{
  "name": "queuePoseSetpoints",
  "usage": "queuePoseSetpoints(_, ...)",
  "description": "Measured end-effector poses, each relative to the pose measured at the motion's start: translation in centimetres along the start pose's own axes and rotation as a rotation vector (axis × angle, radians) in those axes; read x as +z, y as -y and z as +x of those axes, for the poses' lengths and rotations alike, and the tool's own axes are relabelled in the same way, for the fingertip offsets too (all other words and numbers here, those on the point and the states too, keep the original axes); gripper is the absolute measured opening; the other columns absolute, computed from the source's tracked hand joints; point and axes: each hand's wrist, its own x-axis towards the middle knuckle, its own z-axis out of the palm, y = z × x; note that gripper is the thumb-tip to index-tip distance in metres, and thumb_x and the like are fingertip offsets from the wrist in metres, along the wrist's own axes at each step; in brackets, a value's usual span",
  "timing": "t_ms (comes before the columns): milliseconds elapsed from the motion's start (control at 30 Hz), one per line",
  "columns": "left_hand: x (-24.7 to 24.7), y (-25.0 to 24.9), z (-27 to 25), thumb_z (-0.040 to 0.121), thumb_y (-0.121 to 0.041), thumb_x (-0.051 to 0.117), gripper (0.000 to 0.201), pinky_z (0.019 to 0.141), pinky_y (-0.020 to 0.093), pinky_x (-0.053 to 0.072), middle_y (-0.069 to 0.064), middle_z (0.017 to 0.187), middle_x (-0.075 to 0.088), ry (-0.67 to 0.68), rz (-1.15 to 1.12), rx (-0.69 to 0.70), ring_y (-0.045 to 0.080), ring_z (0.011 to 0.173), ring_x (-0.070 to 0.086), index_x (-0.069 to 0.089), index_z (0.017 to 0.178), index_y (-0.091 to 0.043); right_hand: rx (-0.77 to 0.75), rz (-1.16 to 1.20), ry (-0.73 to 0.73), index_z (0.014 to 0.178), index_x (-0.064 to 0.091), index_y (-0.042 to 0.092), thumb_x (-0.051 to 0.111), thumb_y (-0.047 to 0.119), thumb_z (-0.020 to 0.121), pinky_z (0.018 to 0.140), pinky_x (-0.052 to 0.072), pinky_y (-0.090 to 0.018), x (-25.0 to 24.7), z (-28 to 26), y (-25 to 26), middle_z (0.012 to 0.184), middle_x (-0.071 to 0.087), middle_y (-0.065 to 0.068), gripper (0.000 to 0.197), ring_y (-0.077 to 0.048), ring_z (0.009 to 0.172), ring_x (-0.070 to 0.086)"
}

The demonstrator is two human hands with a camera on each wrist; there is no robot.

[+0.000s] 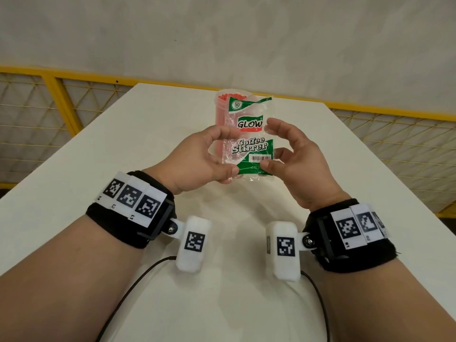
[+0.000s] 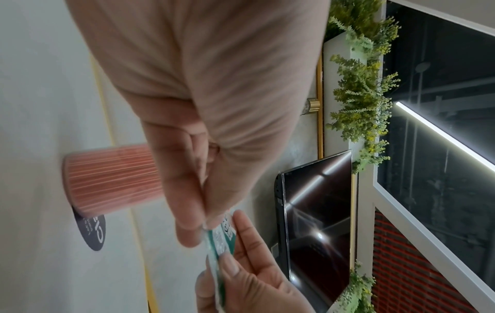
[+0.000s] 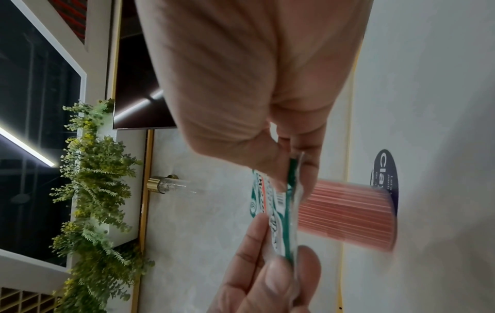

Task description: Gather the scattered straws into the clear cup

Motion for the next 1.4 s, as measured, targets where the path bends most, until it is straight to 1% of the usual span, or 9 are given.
queuePoseSetpoints(200, 1.3, -0.6, 0.7, 0.081, -0.004, 0.074, 0.06, 0.065, 0.028, 0.059, -0.005, 0.136, 0.048, 0.018, -0.049, 0.048, 0.02, 0.078, 0.074, 0.045, 0.128, -0.028, -0.018, 0.009, -0.072, 0.131, 0.05, 0.024, 0.058, -0.02, 0.08, 0.07, 0.057, -0.031, -1.5, 0.2, -0.5, 0.123, 0.055, 0.011, 0.068, -0.011, 0.083, 0.061)
queuePoseSetpoints(333, 3.0, 0.4, 2.0, 0.083, -0.02, 0.073, 0.04, 0.094, 0.043, 0.053, -0.001, 0.132, 0.049, 0.126, -0.003, 0.026, 0.012, 0.095, 0.066, 0.047, 0.111, -0.032, 0.083, 0.12, -0.302, 0.131, 0.05, 0.015, 0.047, -0.026, 0.079, 0.065, 0.055, -0.024, -5.3, 1.0, -1.1, 0.115, 0.055, 0.005, 0.066, -0.002, 0.077, 0.065)
queuePoseSetpoints(433, 4.1, 2.2, 3.2, 0.082, -0.037, 0.074, 0.035, 0.109, 0.035, 0.039, -0.01, 0.139, 0.05, 0.321, 0.315, -0.067, 0.003, 0.126, 0.048, 0.057, 0.114, -0.036, 0.224, -0.025, -0.398, 0.134, 0.05, 0.012, 0.046, -0.023, 0.081, 0.062, 0.054, -0.024, -9.0, 0.7, -2.0, 0.12, 0.056, 0.0, 0.063, -0.014, 0.094, 0.064)
queuePoseSetpoints(533, 4.6, 3.4, 4.1, 0.083, -0.047, 0.069, 0.045, 0.108, 0.025, 0.032, -0.017, 0.149, 0.039, 0.436, 0.581, -0.118, 0.004, 0.133, 0.04, 0.054, 0.125, -0.041, 0.385, -0.196, -0.414, 0.136, 0.049, 0.01, 0.047, -0.022, 0.081, 0.054, 0.053, -0.018, -11.8, 0.2, -3.0, 0.124, 0.054, -0.003, 0.063, -0.014, 0.09, 0.061)
queuePoseSetpoints(733, 4.8, 4.9, 4.3, 0.078, -0.059, 0.06, 0.062, 0.122, 0.041, 0.003, -0.024, 0.156, 0.021, 0.496, 0.651, -0.162, 0.001, 0.147, -0.001, 0.044, 0.136, -0.047, 0.482, -0.594, -0.48, 0.129, 0.059, 0.027, 0.052, -0.001, 0.086, 0.057, 0.038, -0.019, -14.2, 0.2, -3.6, 0.104, 0.056, 0.001, 0.052, -0.007, 0.069, 0.052)
queuePoseSetpoints(800, 4.8, 4.9, 4.2, 0.079, -0.058, 0.059, 0.061, 0.121, 0.044, 0.001, -0.023, 0.158, 0.018, 0.504, 0.667, -0.146, 0.002, 0.147, -0.003, 0.042, 0.137, -0.048, 0.44, -0.637, -0.445, 0.125, 0.062, 0.026, 0.051, 0.001, 0.085, 0.062, 0.039, -0.019, -13.3, 0.5, -3.8, 0.1, 0.06, 0.001, 0.048, -0.009, 0.079, 0.057)
queuePoseSetpoints(933, 4.9, 4.9, 4.1, 0.088, -0.05, 0.06, 0.054, 0.121, 0.044, 0.0, -0.022, 0.158, 0.016, 0.502, 0.672, -0.135, 0.003, 0.147, -0.003, 0.041, 0.138, -0.046, 0.521, -0.798, -0.206, 0.13, 0.059, 0.015, 0.053, 0.005, 0.089, 0.092, 0.044, -0.028, -10.3, 1.1, -4.1, 0.131, 0.057, -0.007, 0.042, -0.022, 0.117, 0.053)
queuePoseSetpoints(1067, 4.9, 4.7, 4.1, 0.09, -0.048, 0.06, 0.052, 0.121, 0.044, 0.0, -0.021, 0.159, 0.015, 0.507, 0.671, -0.131, 0.003, 0.147, -0.003, 0.042, 0.138, -0.046, 0.66, -1.11, 0.076, 0.129, 0.056, 0.0, 0.047, 0.01, 0.096, 0.102, 0.042, -0.036, -9.6, 1.6, -4.0, 0.132, 0.055, -0.018, 0.036, -0.032, 0.123, 0.051)
queuePoseSetpoints(1400, 4.6, 5.4, 4.5, 0.085, -0.053, 0.061, 0.049, 0.121, 0.039, 0.002, -0.025, 0.157, 0.018, 0.516, 0.631, -0.152, -0.002, 0.146, -0.001, 0.046, 0.132, -0.05, 0.582, -0.733, -0.325, 0.121, 0.064, 0.008, 0.048, 0.009, 0.092, 0.095, 0.051, -0.042, -12.3, 1.8, -6.9, 0.122, 0.063, -0.016, 0.033, -0.033, 0.112, 0.06)
